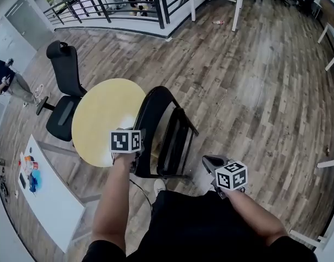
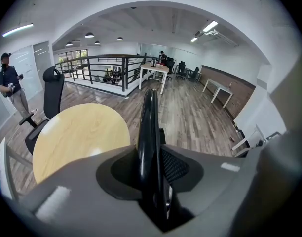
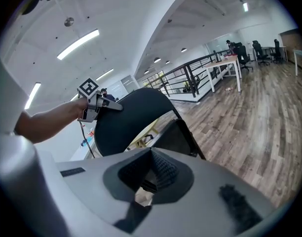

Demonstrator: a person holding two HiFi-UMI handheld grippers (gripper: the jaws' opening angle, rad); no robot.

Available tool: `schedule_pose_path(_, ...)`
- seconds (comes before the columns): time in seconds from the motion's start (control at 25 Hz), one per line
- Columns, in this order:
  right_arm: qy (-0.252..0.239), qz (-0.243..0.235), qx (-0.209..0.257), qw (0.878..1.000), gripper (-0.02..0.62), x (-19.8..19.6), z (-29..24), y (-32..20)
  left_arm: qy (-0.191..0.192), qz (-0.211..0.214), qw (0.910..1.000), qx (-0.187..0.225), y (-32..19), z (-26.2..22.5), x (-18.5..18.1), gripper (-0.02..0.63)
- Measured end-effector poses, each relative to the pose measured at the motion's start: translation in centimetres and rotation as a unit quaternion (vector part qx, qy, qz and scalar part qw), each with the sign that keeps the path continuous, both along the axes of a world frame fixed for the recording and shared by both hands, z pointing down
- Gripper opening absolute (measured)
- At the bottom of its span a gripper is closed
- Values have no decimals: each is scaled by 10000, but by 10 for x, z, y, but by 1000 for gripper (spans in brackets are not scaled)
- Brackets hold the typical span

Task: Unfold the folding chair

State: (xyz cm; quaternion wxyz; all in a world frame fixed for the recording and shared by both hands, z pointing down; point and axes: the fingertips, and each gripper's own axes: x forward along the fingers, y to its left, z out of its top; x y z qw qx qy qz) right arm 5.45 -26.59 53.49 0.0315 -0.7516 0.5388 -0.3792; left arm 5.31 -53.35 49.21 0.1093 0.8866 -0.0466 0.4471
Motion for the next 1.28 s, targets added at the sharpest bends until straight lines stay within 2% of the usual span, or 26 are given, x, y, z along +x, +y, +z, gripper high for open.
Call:
schedule_pose_path(0.2, -135, -245, 80, 9996, 5, -1, 14, 1, -21, -2, 9999, 167, 31, -7, 5, 120)
schedule_pose_path(0.32, -377, -330, 178, 9986, 6, -2, 34, -7, -25, -9, 9996, 273, 49, -12, 7, 120)
schedule_pose_path(0.36, -518, -323, 194, 9979, 16, -2, 44, -11, -23, -11, 9995, 317, 55, -13, 9, 120)
schedule_pose_path(0.44, -853, -310, 214, 9956, 86, -3, 63, -21, -34, -12, 9993, 385, 64, -15, 11, 121)
schedule_pose_path(0.6, -1291, -273, 269, 9909, 138, -8, 88, -47, -58, -1, 9989, 455, 78, -16, 13, 121)
schedule_pose_path(0.8, -1900, 236, 161, 9814, 195, -3, 116, -74, -128, -35, 9988, 480, 95, -15, 15, 121)
schedule_pose_path(0.96, -1939, 635, -132, 9789, 221, 6, 128, -85, -133, 16, 9991, 393, 112, -16, 18, 119)
schedule_pose_path(1.08, -1829, 705, -424, 9797, 225, 7, 138, -87, -111, 58, 9997, 226, 125, -17, 19, 117)
schedule_pose_path(1.28, -1777, 772, -662, 9788, 229, 9, 153, -81, -5, 220, 9983, -536, 159, -21, 25, 100)
